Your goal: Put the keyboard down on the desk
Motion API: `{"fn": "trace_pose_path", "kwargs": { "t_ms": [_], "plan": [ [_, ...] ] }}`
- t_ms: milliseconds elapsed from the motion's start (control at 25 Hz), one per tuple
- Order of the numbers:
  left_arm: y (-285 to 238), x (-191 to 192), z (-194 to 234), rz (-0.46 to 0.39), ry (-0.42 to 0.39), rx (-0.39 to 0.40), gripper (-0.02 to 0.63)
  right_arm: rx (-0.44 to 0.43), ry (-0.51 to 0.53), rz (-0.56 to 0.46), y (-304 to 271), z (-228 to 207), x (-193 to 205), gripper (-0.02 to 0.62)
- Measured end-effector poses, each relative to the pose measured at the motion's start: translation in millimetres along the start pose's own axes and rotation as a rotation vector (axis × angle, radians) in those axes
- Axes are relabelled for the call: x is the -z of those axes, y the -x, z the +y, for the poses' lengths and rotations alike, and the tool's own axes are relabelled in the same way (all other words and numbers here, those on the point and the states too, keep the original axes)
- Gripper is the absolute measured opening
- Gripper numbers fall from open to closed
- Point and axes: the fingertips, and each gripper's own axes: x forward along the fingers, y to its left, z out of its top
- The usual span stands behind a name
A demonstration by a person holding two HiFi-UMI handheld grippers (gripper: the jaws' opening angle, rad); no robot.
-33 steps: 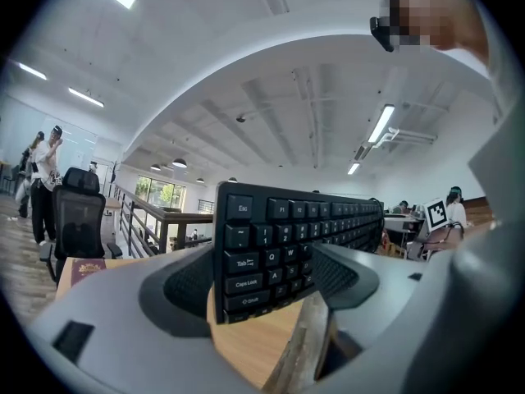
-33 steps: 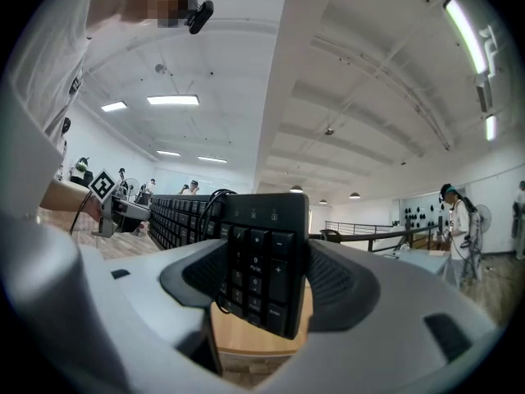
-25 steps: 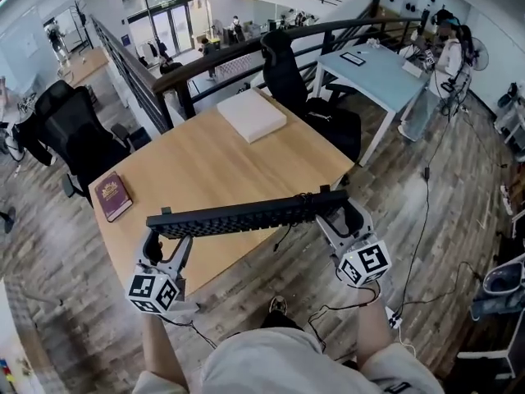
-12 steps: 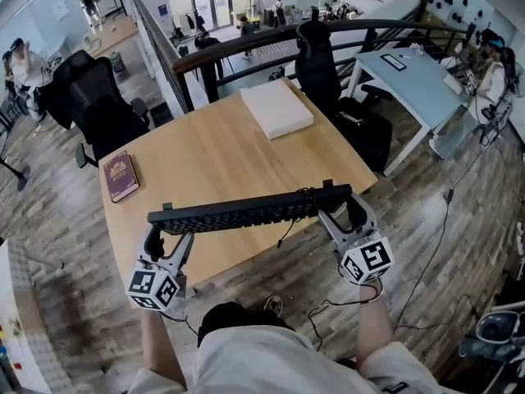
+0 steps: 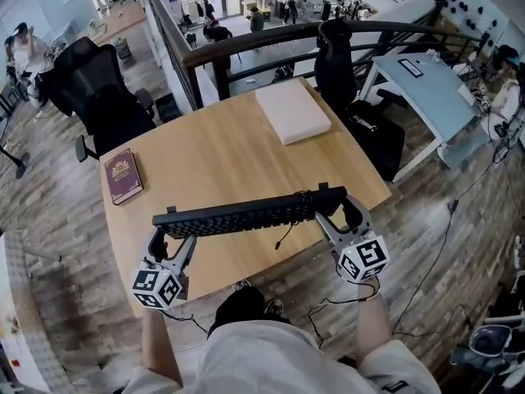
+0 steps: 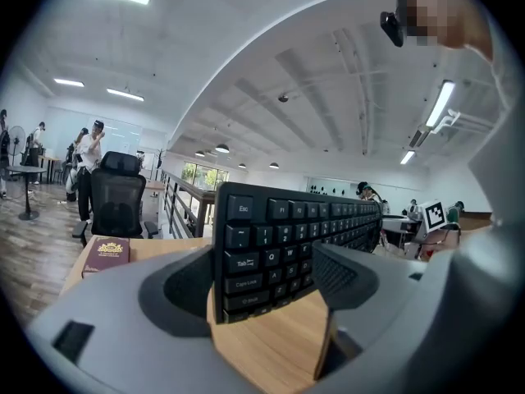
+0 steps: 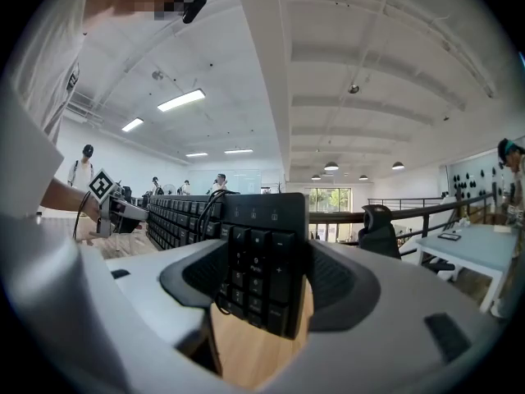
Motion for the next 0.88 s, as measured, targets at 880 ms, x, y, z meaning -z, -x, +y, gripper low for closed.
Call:
{"fn": "trace_pose_path", "kwargs": {
  "t_ms": [880],
  "plan": [
    [-89,60,82,0.203,0.111,-0.099,0.373,-0.113,-0.144,0.292,-146,-36,108,0.295]
  ]
}}
